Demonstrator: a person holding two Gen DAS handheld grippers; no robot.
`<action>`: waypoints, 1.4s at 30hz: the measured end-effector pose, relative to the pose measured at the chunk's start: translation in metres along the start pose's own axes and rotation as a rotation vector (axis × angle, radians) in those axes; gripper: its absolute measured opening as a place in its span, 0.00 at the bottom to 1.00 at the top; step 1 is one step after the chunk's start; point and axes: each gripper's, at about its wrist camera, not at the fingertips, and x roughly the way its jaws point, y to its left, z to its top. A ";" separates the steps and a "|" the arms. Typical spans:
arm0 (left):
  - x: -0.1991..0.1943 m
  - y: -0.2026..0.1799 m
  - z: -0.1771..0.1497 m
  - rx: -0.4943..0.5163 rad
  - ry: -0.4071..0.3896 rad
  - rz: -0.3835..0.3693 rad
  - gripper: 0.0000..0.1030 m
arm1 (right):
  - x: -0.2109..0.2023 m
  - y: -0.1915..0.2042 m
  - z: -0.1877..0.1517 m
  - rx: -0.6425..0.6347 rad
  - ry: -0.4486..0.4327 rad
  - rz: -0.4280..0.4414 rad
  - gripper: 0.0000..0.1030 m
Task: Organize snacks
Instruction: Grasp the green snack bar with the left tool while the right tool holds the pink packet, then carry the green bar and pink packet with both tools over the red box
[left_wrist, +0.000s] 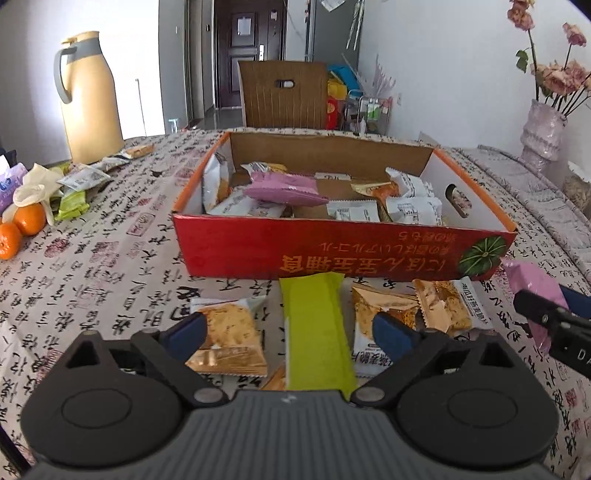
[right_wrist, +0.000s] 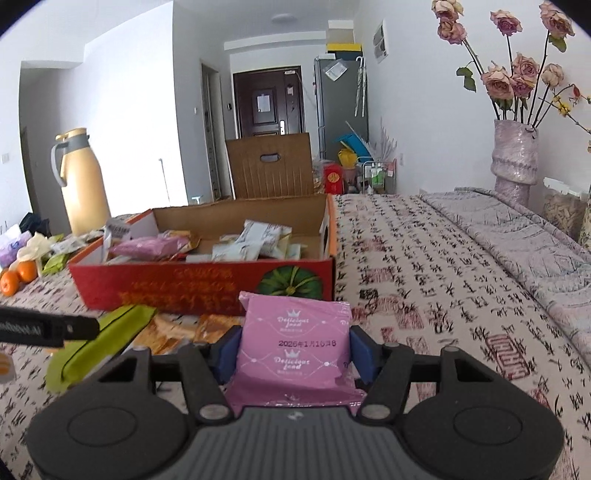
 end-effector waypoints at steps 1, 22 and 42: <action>0.003 -0.002 0.000 0.002 0.005 0.003 0.88 | 0.002 -0.001 0.001 0.002 -0.002 0.004 0.59; 0.027 -0.007 0.002 0.000 0.072 -0.043 0.37 | 0.021 -0.001 -0.006 0.014 0.033 0.017 0.59; -0.010 0.002 0.009 0.013 -0.049 -0.028 0.34 | 0.003 0.010 0.001 -0.016 -0.001 0.022 0.59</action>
